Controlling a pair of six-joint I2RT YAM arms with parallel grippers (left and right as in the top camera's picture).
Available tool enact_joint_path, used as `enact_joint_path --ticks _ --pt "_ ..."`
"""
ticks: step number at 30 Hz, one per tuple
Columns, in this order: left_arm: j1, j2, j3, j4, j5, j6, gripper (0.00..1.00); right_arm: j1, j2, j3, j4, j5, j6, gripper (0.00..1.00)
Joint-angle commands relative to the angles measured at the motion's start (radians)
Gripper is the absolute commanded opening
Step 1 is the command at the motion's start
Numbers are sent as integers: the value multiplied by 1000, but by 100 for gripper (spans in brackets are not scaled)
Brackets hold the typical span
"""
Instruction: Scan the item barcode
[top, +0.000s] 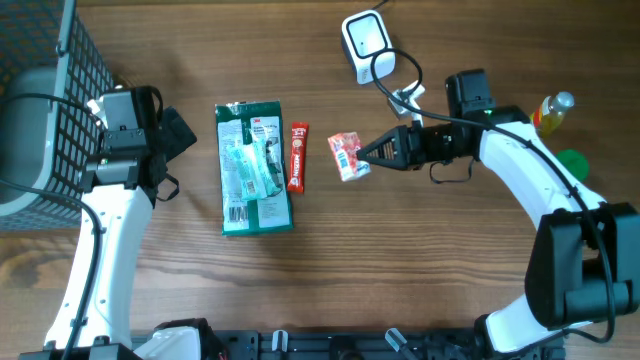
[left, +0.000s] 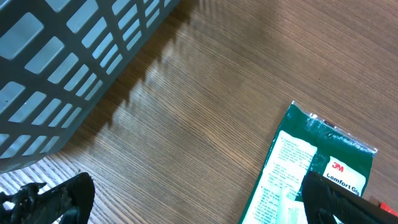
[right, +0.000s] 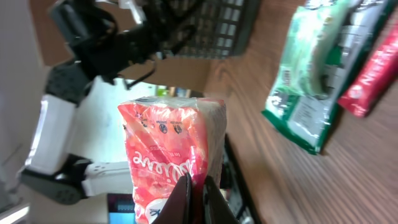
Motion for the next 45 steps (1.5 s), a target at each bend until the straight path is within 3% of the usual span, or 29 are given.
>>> enact_joint_path --ticks 1,16,23,39,45 --pt "6 -5 8 0 -13 12 100 19 -14 12 -5 113 -21 4" --pt "6 -5 8 0 -13 12 100 120 -14 9 -32 484 -18 4" --pt "6 -5 8 0 -13 12 100 159 -14 9 -31 665 68 4" --pt "6 -5 8 0 -13 12 100 170 -14 9 -9 689 89 4" --pt "6 -5 8 0 -13 12 100 169 -14 20 3 689 198 4"
